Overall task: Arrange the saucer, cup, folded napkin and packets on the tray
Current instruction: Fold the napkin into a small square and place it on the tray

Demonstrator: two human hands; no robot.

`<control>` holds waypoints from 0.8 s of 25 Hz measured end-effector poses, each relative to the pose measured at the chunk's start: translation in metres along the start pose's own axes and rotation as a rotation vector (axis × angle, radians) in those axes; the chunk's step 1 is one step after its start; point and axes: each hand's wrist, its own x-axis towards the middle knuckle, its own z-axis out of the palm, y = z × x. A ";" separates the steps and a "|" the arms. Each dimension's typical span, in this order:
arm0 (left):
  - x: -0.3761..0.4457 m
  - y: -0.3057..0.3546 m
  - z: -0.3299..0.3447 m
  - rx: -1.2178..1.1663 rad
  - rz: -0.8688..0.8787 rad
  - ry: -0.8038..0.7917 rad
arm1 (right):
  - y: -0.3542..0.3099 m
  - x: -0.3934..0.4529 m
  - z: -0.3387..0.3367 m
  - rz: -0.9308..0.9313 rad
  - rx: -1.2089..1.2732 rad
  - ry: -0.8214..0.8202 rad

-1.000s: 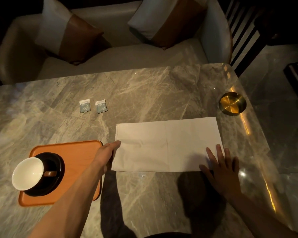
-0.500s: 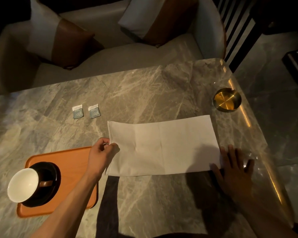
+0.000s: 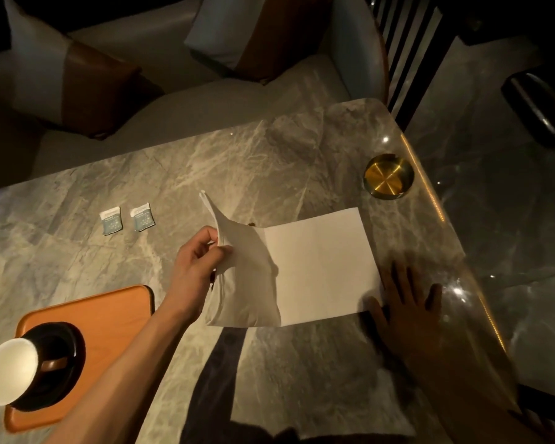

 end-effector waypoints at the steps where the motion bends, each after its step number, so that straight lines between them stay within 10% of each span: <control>1: 0.002 0.003 0.010 0.010 0.017 -0.023 | 0.001 0.000 0.001 -0.001 -0.004 0.005; 20: 0.044 -0.037 0.186 0.588 0.014 -0.198 | -0.005 -0.004 -0.012 0.134 0.129 0.120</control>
